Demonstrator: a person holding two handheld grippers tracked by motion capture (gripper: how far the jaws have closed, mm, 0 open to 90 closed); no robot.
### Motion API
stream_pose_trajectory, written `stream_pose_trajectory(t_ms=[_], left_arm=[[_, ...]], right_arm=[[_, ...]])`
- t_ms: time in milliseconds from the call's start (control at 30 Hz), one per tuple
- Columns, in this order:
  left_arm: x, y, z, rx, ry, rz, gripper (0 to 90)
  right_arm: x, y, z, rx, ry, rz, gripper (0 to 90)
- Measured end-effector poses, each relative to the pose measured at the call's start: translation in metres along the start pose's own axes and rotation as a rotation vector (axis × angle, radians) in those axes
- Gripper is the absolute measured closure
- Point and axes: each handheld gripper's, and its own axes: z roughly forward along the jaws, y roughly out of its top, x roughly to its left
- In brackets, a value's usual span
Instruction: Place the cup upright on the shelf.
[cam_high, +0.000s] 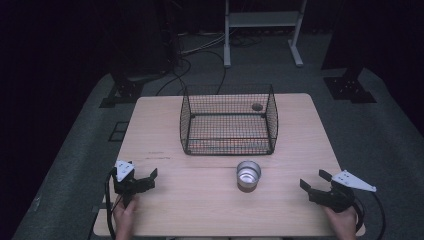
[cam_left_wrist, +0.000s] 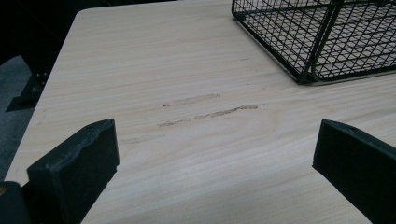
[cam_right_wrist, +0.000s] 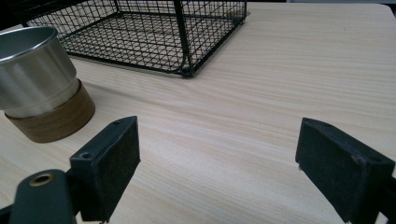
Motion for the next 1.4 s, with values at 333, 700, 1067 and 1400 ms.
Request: stream_pose_trajectory(t_ms=[333,700,1067,1400], left_arm=[[0.0,0.0,0.0,0.003,-0.001,0.004,0.0],[-0.001,0.0,0.0,0.005,-0.002,0.003,0.0],[-0.001,0.0,0.0,0.0,-0.002,0.004,0.0],[-0.001,0.0,0.0,0.002,0.0,0.004,0.0]], right_arm=[[0.004,0.002,0.0,0.003,0.011,-0.021,13.0],[0.014,0.005,0.002,0.005,0.032,-0.056,13.0],[0.024,0.013,0.005,0.008,0.069,-0.096,13.0],[0.028,0.024,0.002,0.027,0.101,-0.139,13.0]])
